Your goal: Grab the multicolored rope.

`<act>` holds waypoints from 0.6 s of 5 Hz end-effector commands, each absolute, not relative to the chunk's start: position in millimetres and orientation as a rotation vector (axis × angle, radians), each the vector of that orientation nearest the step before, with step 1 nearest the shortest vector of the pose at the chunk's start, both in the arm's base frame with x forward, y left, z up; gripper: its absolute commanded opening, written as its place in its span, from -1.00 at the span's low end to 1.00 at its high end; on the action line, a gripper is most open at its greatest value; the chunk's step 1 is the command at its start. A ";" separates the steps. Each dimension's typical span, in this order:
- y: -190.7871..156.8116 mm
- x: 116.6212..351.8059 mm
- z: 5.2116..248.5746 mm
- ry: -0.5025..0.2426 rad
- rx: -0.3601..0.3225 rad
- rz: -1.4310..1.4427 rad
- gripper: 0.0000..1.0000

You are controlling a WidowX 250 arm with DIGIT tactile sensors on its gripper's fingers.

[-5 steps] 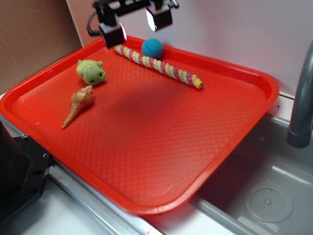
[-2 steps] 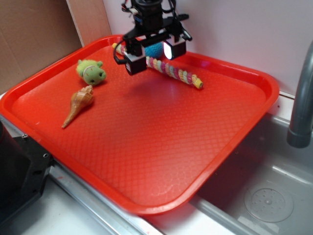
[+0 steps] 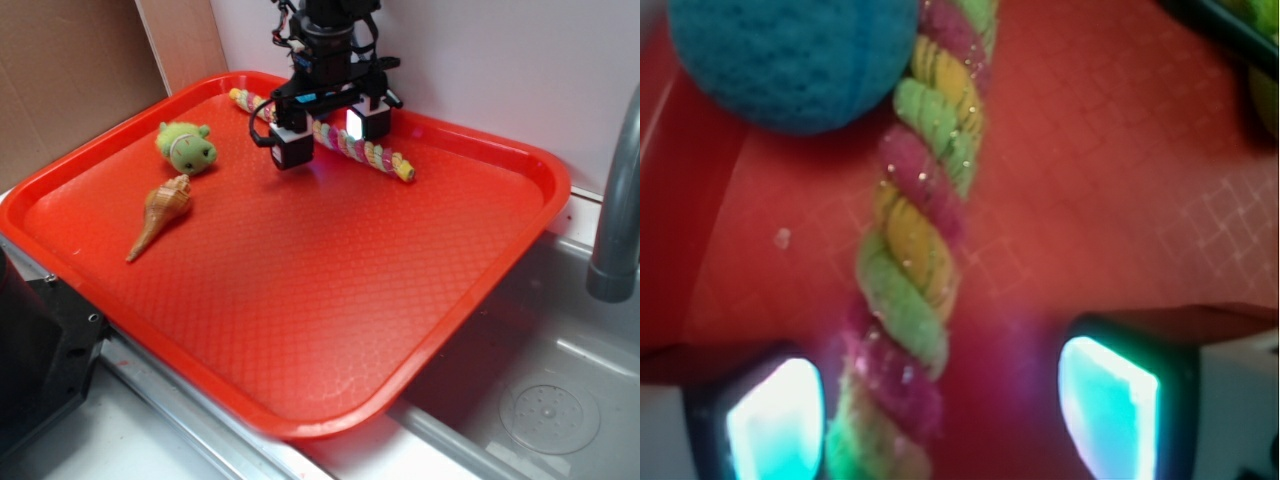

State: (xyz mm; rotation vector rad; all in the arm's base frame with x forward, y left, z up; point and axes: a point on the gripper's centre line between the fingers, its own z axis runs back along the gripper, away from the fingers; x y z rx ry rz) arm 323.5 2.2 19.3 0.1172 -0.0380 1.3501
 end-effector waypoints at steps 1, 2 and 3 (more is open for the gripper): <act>17.4 332.4 29.1 -0.076 0.078 1.395 -1.00; 17.9 332.6 27.7 -0.072 0.077 1.397 -1.00; 18.3 333.4 27.9 -0.074 0.078 1.379 -1.00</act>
